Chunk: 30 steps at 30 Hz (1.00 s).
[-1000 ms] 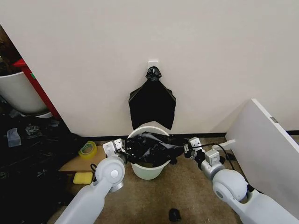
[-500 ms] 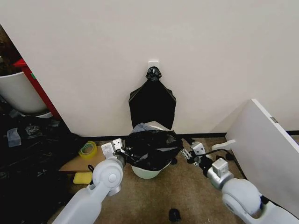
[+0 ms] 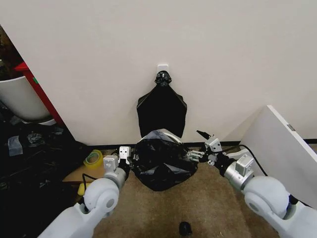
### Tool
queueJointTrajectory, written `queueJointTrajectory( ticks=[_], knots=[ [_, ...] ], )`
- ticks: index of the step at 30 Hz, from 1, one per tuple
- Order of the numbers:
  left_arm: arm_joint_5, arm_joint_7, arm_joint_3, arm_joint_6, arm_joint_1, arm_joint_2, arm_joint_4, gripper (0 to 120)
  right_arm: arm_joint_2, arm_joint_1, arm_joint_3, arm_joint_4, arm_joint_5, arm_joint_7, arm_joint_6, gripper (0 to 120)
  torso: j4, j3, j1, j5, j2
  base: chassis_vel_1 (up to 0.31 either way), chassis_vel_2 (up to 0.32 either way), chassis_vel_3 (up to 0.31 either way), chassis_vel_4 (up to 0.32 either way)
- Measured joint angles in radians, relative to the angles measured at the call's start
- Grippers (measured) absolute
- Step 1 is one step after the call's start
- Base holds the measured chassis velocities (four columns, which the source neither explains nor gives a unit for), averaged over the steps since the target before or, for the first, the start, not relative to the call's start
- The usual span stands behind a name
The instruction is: Place the garbage bag over the trash bin.
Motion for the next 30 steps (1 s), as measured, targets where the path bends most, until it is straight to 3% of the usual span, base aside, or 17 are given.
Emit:
queueJointTrajectory(
  ticks=[9,13,20,30],
  knots=[
    [0.132,0.101,0.004,-0.053,0.062,0.029,-0.044,5,0.062,0.081,-0.078,-0.035,0.062,0.003,-0.016,100,0.0003,0.0,0.0,0.0002,0.0,0.0,0.0,0.0,0.0],
    [0.152,0.11,0.004,-0.06,0.079,0.026,-0.052,5,0.067,0.09,-0.09,-0.051,0.077,0.006,-0.017,93,-0.0001,0.0,0.0,-0.0001,0.0,0.0,0.0,0.0,0.0],
    [0.152,0.101,0.003,-0.064,0.085,0.021,-0.056,5,0.069,0.1,-0.12,-0.066,0.082,0.003,-0.021,60,0.0,0.0,0.0,-0.0001,0.0,0.0,0.0,0.0,0.0],
    [0.15,0.097,0.01,-0.064,0.082,0.019,-0.056,5,0.07,0.103,-0.14,-0.077,0.067,0.001,-0.021,26,0.0,0.0,0.0,-0.0001,0.0,0.0,0.0,0.0,0.0]
  ],
)
